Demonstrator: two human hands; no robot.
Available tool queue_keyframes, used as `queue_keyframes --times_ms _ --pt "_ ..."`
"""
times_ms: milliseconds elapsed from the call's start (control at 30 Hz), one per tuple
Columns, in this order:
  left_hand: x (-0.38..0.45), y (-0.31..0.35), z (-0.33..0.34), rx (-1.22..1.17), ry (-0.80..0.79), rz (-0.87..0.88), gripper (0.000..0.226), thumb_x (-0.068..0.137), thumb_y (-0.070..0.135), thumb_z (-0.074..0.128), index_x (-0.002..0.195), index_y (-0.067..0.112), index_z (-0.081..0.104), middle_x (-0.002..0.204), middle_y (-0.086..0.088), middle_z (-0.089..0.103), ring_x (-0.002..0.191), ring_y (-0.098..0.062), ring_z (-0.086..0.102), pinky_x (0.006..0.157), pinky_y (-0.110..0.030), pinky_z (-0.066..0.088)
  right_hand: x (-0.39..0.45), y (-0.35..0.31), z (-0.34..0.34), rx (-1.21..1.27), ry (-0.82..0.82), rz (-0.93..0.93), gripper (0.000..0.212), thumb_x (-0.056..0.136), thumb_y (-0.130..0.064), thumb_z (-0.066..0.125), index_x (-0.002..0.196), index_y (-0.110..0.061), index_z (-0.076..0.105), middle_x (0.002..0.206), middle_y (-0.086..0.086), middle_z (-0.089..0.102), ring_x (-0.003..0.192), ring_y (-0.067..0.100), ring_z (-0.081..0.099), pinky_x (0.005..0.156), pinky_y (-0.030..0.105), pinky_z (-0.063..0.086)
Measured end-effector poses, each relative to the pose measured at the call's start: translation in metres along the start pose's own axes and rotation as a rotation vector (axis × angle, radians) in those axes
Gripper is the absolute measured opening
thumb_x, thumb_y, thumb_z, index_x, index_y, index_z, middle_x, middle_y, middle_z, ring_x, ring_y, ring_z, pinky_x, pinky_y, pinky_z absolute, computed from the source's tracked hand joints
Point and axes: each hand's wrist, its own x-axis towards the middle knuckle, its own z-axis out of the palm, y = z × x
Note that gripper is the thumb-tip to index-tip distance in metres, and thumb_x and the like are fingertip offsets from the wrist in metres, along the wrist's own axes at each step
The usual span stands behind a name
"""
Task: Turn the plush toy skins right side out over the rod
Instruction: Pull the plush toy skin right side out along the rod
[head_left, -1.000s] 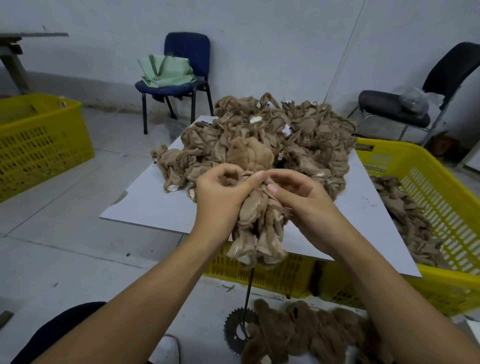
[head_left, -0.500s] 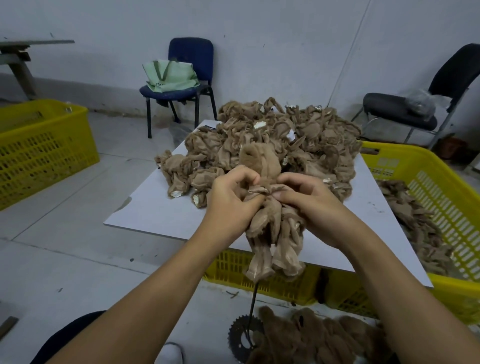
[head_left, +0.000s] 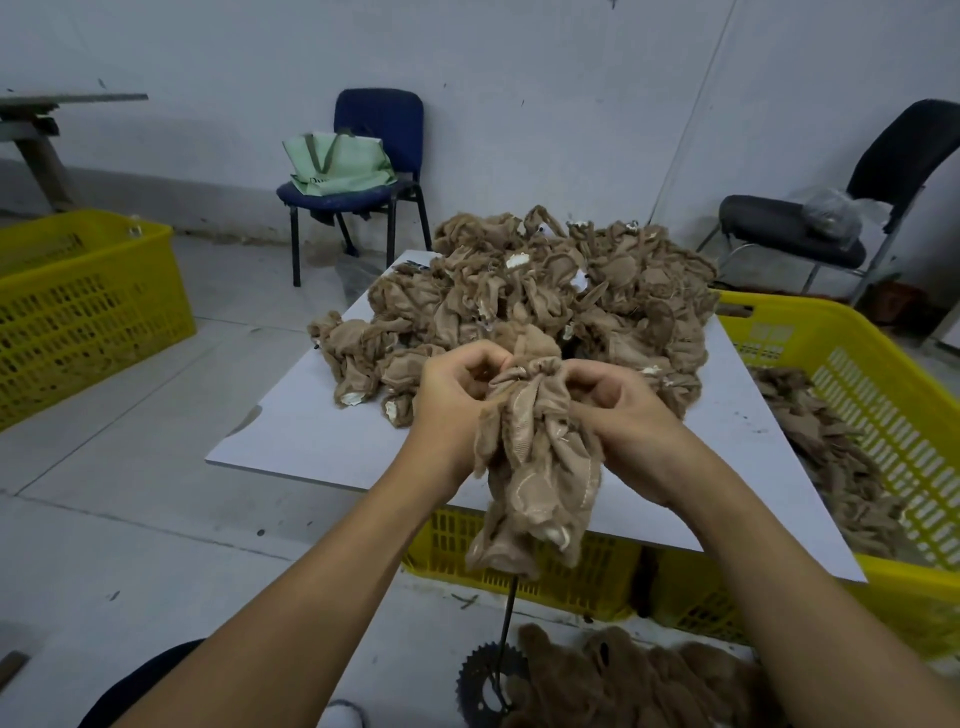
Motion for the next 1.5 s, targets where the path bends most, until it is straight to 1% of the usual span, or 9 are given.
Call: queue_keyframes --times_ms 133,267,433,567,800,967,1100,1200,1500 --pt "-0.003 0.003 0.006 0.002 0.006 -0.044 0.019 0.066 0.025 0.079 0.064 0.014 0.063 0.072 -0.006 0.062 0.071 -0.020 0.056 0.067 -0.039 0.052 -0.002 0.007 0.006 -0.173 0.131 -0.145 0.026 0.088 0.006 0.068 0.069 -0.011 0.068 0.075 0.007 0.067 0.070 0.021 0.061 0.065 0.031 0.051" --pt "-0.004 0.003 0.004 0.045 -0.058 0.043 0.011 0.086 0.004 0.073 0.079 0.002 0.064 0.081 -0.022 0.065 0.071 -0.022 0.062 0.064 -0.037 0.054 0.000 0.009 0.011 -0.177 0.220 -0.147 0.035 0.085 0.013 0.066 0.063 -0.012 0.057 0.061 -0.005 0.058 0.057 0.008 0.052 0.055 0.019 0.044" --pt "0.005 0.014 -0.004 -0.007 -0.119 0.014 0.016 0.081 0.007 0.073 0.073 0.021 0.072 0.078 0.002 0.070 0.075 -0.012 0.066 0.067 -0.023 0.054 -0.001 0.003 0.011 0.002 0.171 -0.037 0.017 0.088 0.011 0.066 0.099 -0.002 0.064 0.100 0.034 0.062 0.090 0.034 0.061 0.084 0.054 0.052" --pt "0.000 0.011 -0.004 0.033 -0.116 0.085 0.012 0.079 0.008 0.075 0.079 0.020 0.074 0.081 0.003 0.072 0.078 -0.011 0.068 0.070 -0.023 0.055 -0.006 0.002 0.012 -0.143 0.199 -0.118 0.011 0.090 0.009 0.065 0.097 0.001 0.066 0.104 0.032 0.062 0.098 0.048 0.060 0.081 0.065 0.050" --pt "-0.004 0.011 0.000 0.080 -0.116 0.049 0.008 0.085 -0.006 0.072 0.089 0.000 0.071 0.088 -0.017 0.071 0.082 -0.018 0.067 0.075 -0.032 0.058 -0.008 0.006 0.028 -0.347 0.333 -0.277 0.017 0.083 0.006 0.070 0.074 -0.007 0.065 0.069 -0.001 0.059 0.065 0.009 0.047 0.062 0.017 0.042" --pt "-0.008 0.019 0.003 0.040 -0.147 0.031 0.011 0.090 0.001 0.066 0.093 -0.009 0.068 0.091 -0.025 0.069 0.083 -0.023 0.066 0.076 -0.035 0.056 -0.006 0.010 0.035 -0.400 0.481 -0.344 0.021 0.078 0.000 0.070 0.067 -0.005 0.053 0.061 0.004 0.049 0.062 0.008 0.042 0.058 0.018 0.039" --pt "-0.014 0.027 0.001 0.043 -0.250 0.033 0.013 0.080 0.011 0.061 0.083 -0.002 0.061 0.074 0.001 0.060 0.067 -0.008 0.057 0.058 -0.020 0.044 0.002 0.011 0.029 -0.375 0.539 -0.343 0.030 0.080 0.008 0.070 0.069 -0.006 0.045 0.062 -0.011 0.041 0.060 0.006 0.036 0.053 0.020 0.034" --pt "-0.015 0.027 0.002 0.155 -0.289 0.054 0.012 0.084 0.009 0.073 0.086 0.007 0.061 0.080 0.000 0.060 0.075 -0.014 0.058 0.064 -0.031 0.049 0.005 0.008 0.025 -0.383 0.604 -0.340 0.023 0.080 0.009 0.067 0.075 -0.006 0.051 0.066 -0.007 0.047 0.056 0.000 0.039 0.050 0.014 0.035" --pt "-0.004 0.021 -0.003 0.214 -0.028 0.145 0.033 0.081 -0.020 0.066 0.066 0.004 0.049 0.058 0.010 0.046 0.054 -0.006 0.039 0.051 -0.025 0.032 -0.005 -0.008 0.030 -0.189 0.254 -0.132 0.018 0.086 -0.006 0.055 0.076 -0.011 0.069 0.077 0.008 0.063 0.072 0.021 0.056 0.061 0.029 0.047"
